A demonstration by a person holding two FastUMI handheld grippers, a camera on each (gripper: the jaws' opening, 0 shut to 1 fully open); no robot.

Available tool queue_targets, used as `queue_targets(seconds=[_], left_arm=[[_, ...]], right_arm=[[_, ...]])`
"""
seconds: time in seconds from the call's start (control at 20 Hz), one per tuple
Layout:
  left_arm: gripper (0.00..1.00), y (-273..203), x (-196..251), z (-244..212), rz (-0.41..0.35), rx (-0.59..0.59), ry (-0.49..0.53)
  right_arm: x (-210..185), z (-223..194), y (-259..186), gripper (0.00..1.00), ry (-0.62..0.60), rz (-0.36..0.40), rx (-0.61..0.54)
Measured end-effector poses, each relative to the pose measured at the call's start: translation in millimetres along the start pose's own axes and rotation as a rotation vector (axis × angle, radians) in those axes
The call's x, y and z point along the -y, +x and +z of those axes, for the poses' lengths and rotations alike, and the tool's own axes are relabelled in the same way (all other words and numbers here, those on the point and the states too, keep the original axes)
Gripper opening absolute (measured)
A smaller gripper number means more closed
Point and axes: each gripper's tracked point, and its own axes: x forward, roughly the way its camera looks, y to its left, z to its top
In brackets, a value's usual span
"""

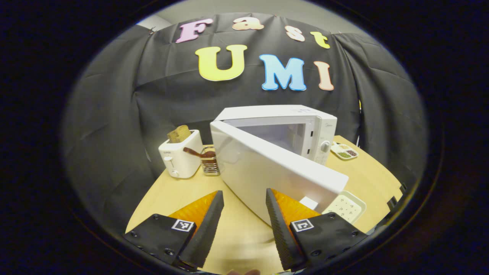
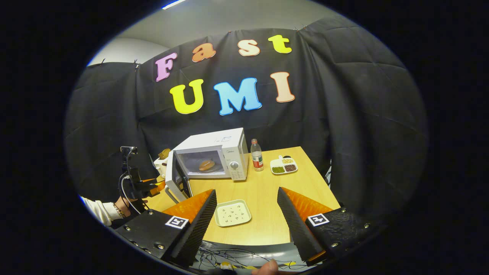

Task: Open the microwave oven with the left hand, put the food in, and close the microwave oven.

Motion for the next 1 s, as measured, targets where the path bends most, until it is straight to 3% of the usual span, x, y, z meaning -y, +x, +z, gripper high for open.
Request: queue_targets(seconds=[0.25,0.45,0.65,1.0], left_arm=[[0.75,25.6,69.6,5.3,-0.032,-0.028,0.086],[0.75,62.6,102.0,24.6,-0.086,-0.017,0.083],[0.75,114.8,122.5,46.3,-0.145,0.001,0.130],[0.75,193.9,141.3,69.6,-0.211,0.015,0.114]], right_arm=[[46.3,17.2,-8.9,0.97,0.046,-0.023,0.047],[63.5,20.7,-2.3,0.97,0.073,-0.077,0.036],[69.7,23.1,11.5,0.97,0.108,-0.152,0.032],[63.0,22.9,42.2,0.98,0.116,-0.250,-0.001]])
